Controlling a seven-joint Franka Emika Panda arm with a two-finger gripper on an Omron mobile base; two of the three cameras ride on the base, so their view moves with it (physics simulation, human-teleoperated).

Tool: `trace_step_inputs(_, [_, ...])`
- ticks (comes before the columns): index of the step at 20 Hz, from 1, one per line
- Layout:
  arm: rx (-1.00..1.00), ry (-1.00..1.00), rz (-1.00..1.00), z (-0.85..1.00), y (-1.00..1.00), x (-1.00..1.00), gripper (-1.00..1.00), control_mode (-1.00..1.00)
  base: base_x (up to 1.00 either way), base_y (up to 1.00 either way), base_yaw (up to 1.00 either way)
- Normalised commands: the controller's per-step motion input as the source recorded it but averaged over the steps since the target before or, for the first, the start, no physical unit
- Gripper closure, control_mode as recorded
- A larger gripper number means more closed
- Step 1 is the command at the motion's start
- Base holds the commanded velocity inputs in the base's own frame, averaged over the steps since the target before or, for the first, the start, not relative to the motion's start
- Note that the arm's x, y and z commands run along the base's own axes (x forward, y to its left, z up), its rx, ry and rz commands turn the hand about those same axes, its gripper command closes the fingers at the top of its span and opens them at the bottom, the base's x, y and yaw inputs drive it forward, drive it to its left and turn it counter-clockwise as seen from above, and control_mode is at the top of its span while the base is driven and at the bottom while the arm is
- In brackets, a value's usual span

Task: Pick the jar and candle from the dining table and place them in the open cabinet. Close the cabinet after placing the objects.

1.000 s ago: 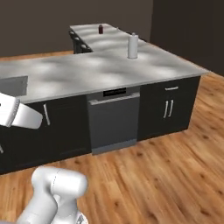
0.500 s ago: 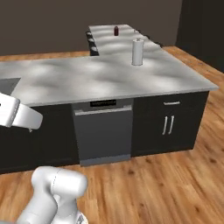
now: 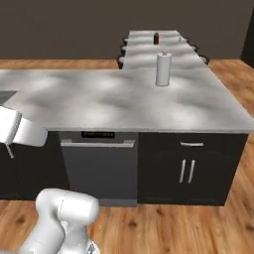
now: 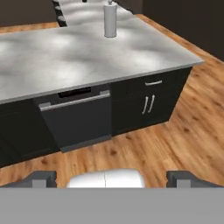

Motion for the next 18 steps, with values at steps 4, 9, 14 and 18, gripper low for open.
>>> trace_step_inputs(4, [0.00, 0.00, 0.00, 0.00, 0.00, 0.00, -1.00, 1.00, 0.96, -1.00, 0.37])
trace_step_inputs(9, [0.00, 0.00, 0.00, 0.00, 0.00, 0.00, -1.00, 1.00, 0.64, -1.00, 0.28])
trace_step_inputs(14, [0.00, 0.00, 0.00, 0.00, 0.00, 0.00, -1.00, 1.00, 0.32, -1.00, 0.19])
trace_step_inputs(18, [0.00, 0.00, 0.00, 0.00, 0.00, 0.00, -1.00, 1.00, 0.09, -1.00, 0.19])
